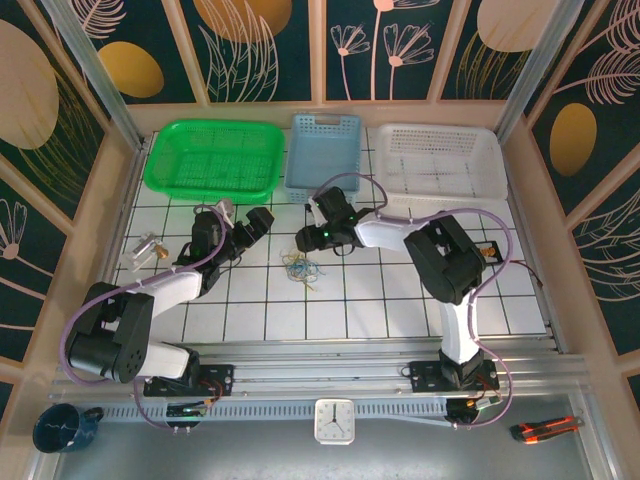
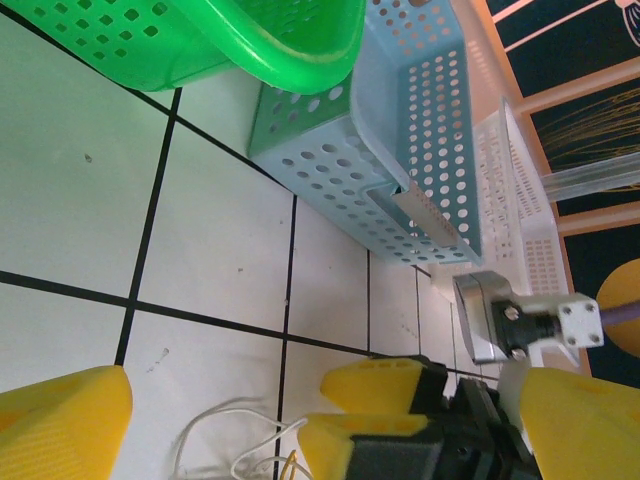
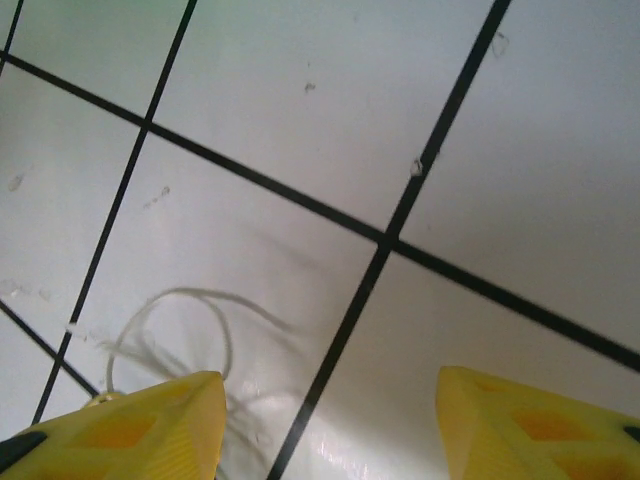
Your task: Untangle the cables
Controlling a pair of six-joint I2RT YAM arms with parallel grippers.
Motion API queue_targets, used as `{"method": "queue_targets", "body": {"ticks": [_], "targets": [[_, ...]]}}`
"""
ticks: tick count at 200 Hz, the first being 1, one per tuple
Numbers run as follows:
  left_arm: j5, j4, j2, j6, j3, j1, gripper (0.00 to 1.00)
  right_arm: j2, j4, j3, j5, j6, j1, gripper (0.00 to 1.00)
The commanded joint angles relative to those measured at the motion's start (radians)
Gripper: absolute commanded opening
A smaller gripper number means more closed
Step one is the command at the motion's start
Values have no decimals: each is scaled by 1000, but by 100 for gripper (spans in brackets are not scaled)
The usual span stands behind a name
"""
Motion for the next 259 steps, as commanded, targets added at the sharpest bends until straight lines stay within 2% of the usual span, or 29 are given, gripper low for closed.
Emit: {"method": "queue_targets", "body": {"ticks": [1,34,145,157,191,207,219,259], "targets": [[18,40,-9,-11,-4,8,99,-90,31,-24,-11,-24,6,58],[20,53,-7,-20,-16,8,99,-71,19,-17,-30,-76,7,63],[36,79,0,-44,-12,8,99,118,-20,140,-80,-153,28,62],[35,82,-1,-47,-13,9,99,133,-18,156,-94,-155,26,57],[36,86,-5,-53,-19,8,99,108,-15,158,-113,-148,20,17],[38,84,-8,-45,-21,9,99,64,-13,138,-110,-141,11,5],[36,79,-6,-37,-22,9,99,23,-8,118,-103,-135,3,0],[52,76,1,19,-15,9,99,-144,32,12,-72,-103,-32,0]]}}
